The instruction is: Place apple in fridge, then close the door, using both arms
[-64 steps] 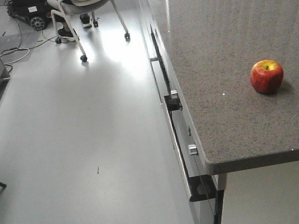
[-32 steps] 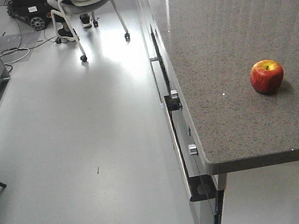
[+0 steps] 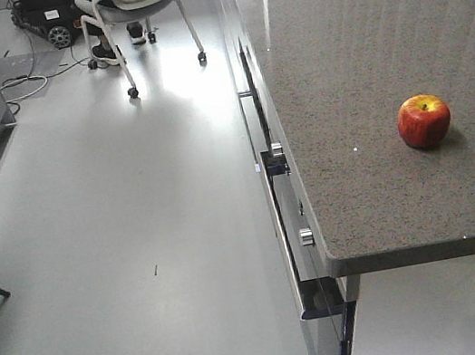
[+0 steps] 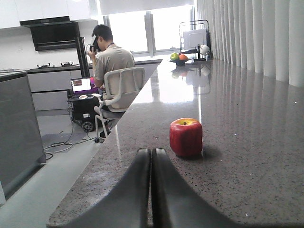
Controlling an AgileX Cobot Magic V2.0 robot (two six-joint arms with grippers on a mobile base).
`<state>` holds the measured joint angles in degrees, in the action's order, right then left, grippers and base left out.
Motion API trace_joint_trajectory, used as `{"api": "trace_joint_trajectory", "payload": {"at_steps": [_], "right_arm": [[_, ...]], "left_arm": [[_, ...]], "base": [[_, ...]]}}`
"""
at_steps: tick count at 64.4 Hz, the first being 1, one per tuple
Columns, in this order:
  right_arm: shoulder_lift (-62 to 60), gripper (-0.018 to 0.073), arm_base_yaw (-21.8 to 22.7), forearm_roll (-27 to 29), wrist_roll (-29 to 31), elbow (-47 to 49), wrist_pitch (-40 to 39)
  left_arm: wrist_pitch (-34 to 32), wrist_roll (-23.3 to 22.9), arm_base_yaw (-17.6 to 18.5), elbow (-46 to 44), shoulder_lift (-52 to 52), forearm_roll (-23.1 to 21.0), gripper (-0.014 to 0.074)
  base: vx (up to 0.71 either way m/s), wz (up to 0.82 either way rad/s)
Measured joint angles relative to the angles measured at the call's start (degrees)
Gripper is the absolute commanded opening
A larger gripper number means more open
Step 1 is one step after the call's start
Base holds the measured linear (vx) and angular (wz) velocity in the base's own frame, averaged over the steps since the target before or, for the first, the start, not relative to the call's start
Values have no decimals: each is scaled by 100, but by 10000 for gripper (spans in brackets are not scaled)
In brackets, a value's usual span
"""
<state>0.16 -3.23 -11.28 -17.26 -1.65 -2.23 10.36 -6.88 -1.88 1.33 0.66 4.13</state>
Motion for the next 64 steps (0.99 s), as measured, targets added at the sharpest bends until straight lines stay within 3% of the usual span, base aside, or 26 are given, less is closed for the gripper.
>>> {"api": "trace_joint_trajectory", "payload": {"at_steps": [6,15,37,45,54,64], "right_arm": [[0,-3,0,0,-45,0,-58],[0,-3,-12,196,-574,0,-405],[0,-3,-18,785,-1635,0,-1737],[0,-3,-18,624,-1848,438,-874],[215,-3,-18,80,-1856,1584,681],[1033,-3,-18,-37,-1281,3017,2259]], "left_arm": [[0,0,0,0,0,0,-6],[0,0,0,0,0,0,-6],[0,0,0,0,0,0,-6],[0,0,0,0,0,0,-6],[0,0,0,0,0,0,-6],[0,0,0,0,0,0,-6]], "base": [[0,0],[0,0],[0,0],[0,0],[0,0],[0,0]]}}
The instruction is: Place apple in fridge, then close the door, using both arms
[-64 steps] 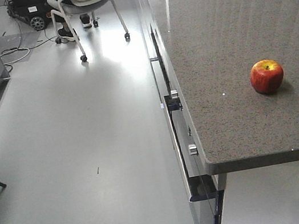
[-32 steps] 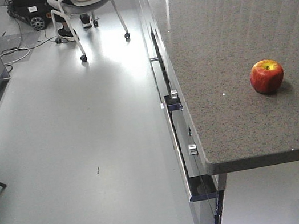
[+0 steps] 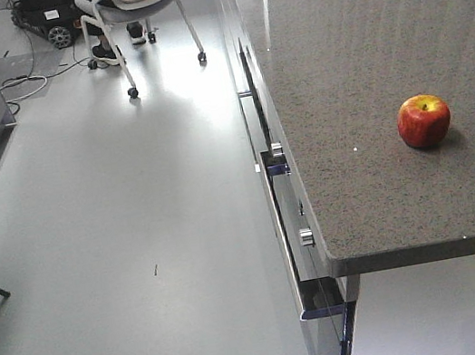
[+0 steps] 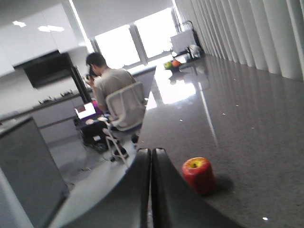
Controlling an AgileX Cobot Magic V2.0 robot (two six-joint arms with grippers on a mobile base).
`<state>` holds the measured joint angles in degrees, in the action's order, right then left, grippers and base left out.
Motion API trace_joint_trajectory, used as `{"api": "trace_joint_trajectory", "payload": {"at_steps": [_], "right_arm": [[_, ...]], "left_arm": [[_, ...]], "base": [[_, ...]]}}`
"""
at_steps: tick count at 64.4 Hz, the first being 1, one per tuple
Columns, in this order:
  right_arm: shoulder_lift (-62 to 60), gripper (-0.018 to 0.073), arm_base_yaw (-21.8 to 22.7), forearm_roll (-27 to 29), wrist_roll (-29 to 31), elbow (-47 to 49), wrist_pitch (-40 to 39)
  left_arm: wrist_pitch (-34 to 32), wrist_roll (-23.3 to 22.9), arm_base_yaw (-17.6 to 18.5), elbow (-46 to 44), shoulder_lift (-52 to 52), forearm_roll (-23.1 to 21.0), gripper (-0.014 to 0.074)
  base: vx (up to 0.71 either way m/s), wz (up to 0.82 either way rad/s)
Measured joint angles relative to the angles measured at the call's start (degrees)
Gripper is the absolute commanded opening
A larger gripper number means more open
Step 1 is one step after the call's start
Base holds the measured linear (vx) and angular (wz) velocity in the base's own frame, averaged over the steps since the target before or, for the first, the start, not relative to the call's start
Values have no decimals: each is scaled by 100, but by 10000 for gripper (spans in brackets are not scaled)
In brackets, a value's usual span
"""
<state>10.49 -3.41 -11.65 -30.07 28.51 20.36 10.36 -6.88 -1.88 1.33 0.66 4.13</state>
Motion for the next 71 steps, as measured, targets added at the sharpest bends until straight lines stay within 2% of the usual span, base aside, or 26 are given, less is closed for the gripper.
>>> {"api": "trace_joint_trajectory", "payload": {"at_steps": [4,10,18,25,31,43,48,63,71], "right_arm": [[352,-3,0,39,456,494,388],[802,-3,0,57,996,963,510],[1178,7,0,202,1263,1280,364],[1605,79,0,317,1673,1485,517],[1991,223,0,607,2114,1604,858],[2666,627,0,1485,3158,1778,1076],[2822,729,0,1673,3423,1789,965],[3077,712,0,1782,3594,1822,681],[3454,697,0,1786,3573,2156,562]], "left_arm": [[0,0,0,0,0,0,-6],[0,0,0,0,0,0,-6],[0,0,0,0,0,0,-6],[0,0,0,0,0,0,-6],[0,0,0,0,0,0,-6],[0,0,0,0,0,0,-6],[0,0,0,0,0,0,-6],[0,0,0,0,0,0,-6],[0,0,0,0,0,0,-6]], "base": [[0,0],[0,0],[0,0],[0,0],[0,0],[0,0],[0,0],[0,0],[0,0]]}}
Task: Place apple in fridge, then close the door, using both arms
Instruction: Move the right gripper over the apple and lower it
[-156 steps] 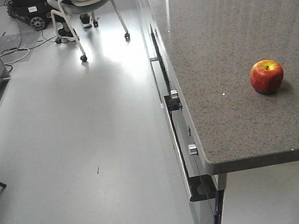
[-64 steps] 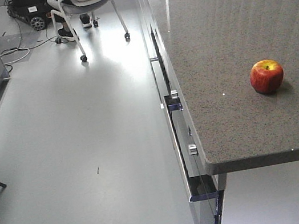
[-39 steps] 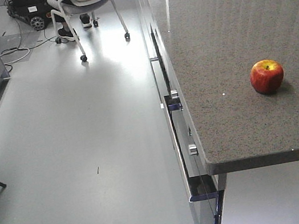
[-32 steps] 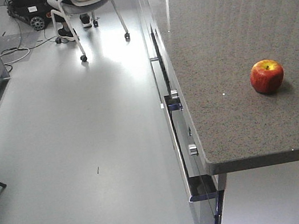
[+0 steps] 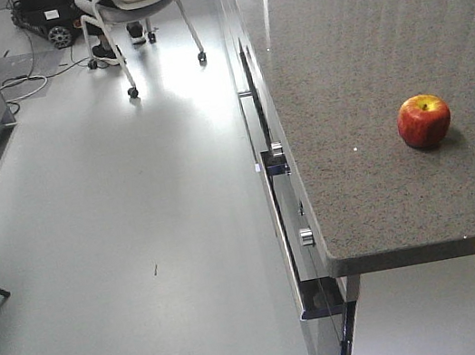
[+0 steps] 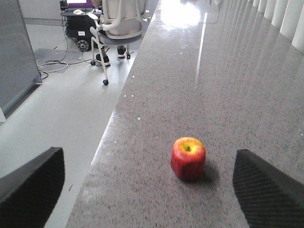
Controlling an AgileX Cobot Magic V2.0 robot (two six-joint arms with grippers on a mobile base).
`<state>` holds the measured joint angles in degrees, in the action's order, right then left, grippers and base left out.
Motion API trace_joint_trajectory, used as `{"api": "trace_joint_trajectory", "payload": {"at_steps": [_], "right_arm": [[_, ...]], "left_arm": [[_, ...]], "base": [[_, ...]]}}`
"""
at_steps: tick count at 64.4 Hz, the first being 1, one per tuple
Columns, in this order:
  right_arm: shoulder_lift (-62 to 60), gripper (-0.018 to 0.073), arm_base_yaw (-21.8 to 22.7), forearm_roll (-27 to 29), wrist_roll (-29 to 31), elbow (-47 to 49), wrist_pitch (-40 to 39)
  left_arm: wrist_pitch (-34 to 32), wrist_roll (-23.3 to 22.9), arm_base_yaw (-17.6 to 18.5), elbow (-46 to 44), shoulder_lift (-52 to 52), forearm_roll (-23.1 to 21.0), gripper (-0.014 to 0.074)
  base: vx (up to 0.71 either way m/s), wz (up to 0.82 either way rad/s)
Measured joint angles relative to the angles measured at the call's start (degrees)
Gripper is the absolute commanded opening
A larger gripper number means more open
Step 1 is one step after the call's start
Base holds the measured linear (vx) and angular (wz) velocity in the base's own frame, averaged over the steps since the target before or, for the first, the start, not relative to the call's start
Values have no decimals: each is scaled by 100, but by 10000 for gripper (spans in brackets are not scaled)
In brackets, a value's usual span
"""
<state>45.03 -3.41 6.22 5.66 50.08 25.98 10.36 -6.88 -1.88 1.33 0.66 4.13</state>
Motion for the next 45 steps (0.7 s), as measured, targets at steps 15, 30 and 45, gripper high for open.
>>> {"api": "trace_joint_trajectory", "payload": {"at_steps": [15,30,45], "right_arm": [[1284,685,0,-224,-233,1163,-22],[2611,665,0,-1583,-1492,2350,525],[3815,657,0,-2078,-2040,3198,1541]], "left_arm": [[0,0,0,0,0,0,-6],[0,0,0,0,0,0,-6],[0,0,0,0,0,0,-6]], "base": [[0,0],[0,0],[0,0]]}}
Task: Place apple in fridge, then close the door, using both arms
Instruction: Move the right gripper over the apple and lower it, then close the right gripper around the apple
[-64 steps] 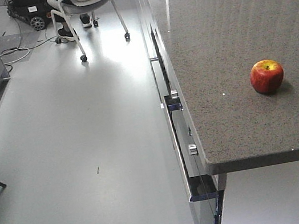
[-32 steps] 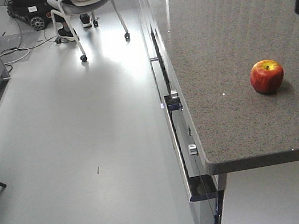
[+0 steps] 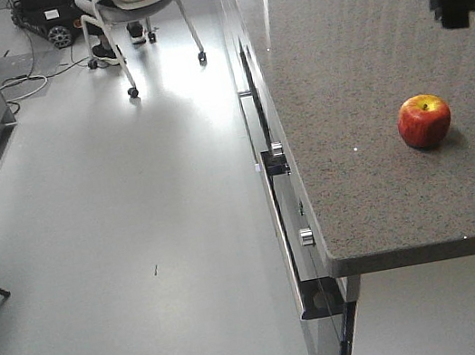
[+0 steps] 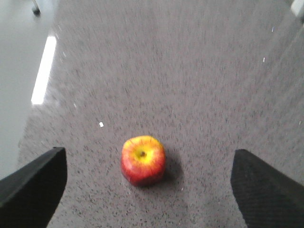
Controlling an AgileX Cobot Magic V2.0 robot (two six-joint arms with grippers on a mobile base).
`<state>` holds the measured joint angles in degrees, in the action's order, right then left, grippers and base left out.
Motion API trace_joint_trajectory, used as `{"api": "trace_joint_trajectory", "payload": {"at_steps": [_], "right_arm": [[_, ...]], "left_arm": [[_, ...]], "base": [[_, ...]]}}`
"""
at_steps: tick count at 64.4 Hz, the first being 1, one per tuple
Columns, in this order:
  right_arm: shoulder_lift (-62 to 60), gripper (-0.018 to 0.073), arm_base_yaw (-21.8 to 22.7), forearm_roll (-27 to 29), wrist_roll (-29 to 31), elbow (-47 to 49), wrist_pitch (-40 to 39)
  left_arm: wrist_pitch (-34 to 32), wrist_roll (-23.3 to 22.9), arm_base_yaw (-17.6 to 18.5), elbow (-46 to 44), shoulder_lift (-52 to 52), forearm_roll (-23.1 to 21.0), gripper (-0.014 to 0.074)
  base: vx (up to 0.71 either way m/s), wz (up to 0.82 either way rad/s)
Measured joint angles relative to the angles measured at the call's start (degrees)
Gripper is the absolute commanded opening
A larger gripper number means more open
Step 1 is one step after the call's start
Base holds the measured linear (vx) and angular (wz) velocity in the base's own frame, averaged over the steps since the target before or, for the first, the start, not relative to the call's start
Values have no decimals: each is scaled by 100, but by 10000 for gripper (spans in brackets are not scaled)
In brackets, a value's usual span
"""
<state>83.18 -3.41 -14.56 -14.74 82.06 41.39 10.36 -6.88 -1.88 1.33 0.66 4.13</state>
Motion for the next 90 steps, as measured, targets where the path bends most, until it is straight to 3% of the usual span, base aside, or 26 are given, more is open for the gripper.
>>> {"api": "trace_joint_trajectory", "payload": {"at_steps": [17,28,41,57,90], "right_arm": [[1193,650,13,37,0,717,313],[1760,646,335,470,57,911,355],[2158,638,646,1093,644,917,355],[2344,633,652,1654,1224,917,124],[3005,625,652,1713,1336,927,-96]], "left_arm": [[0,0,0,0,0,0,-6],[0,0,0,0,0,0,-6],[0,0,0,0,0,0,-6],[0,0,0,0,0,0,-6],[0,0,0,0,0,0,-6]], "base": [[0,0],[0,0],[0,0],[0,0],[0,0]]}}
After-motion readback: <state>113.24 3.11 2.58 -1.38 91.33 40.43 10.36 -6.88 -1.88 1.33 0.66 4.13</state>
